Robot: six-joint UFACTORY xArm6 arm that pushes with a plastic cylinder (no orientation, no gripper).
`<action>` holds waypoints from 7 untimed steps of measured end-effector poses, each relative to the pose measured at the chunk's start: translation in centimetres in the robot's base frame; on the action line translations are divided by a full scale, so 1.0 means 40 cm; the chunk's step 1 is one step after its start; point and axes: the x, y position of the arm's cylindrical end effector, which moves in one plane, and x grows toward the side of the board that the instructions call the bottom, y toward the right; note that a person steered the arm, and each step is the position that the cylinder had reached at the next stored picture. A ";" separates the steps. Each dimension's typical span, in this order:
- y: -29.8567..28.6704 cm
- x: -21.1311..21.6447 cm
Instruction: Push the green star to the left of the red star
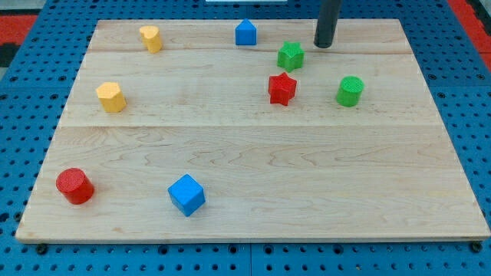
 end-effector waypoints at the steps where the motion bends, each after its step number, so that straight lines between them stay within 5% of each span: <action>1: -0.056 0.070; 4: -0.122 0.056; 7: -0.434 0.119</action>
